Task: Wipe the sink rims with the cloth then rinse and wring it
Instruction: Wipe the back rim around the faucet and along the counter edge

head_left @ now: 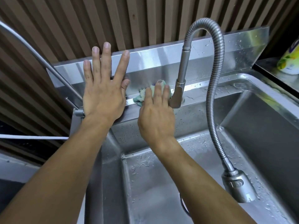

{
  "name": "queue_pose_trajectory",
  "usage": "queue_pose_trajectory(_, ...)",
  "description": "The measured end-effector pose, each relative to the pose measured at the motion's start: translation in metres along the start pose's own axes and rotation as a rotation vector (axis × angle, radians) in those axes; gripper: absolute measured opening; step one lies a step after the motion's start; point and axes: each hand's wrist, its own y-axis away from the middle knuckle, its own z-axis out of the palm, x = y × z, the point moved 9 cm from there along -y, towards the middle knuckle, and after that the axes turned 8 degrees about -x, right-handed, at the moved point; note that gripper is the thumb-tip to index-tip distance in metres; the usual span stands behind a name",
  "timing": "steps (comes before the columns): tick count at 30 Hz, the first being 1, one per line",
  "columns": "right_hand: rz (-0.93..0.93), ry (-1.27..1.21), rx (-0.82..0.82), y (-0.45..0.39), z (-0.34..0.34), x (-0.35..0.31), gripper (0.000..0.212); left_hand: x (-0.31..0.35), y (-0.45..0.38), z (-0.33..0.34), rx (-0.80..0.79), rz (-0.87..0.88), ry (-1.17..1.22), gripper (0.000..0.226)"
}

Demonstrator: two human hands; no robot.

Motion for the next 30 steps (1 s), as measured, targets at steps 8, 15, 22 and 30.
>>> queue_pose_trajectory(8,-0.055,0.101,0.097,0.011,0.001,-0.007,0.057,0.005,0.002,0.001,0.007,-0.043,0.004,0.063)
queue_pose_trajectory(15,-0.282,0.016,0.164,0.012,0.003,0.012,0.044,0.016,0.011,0.010,0.011,-0.046,0.038,0.066)
queue_pose_trajectory(22,-0.442,-0.121,0.221,0.050,-0.017,0.003,0.044,0.017,0.011,0.012,0.012,-0.074,0.001,0.064)
queue_pose_trajectory(30,-0.521,-0.206,0.361,0.115,-0.138,0.025,0.042,0.039,0.010,0.002,-0.041,0.028,0.062,0.081)
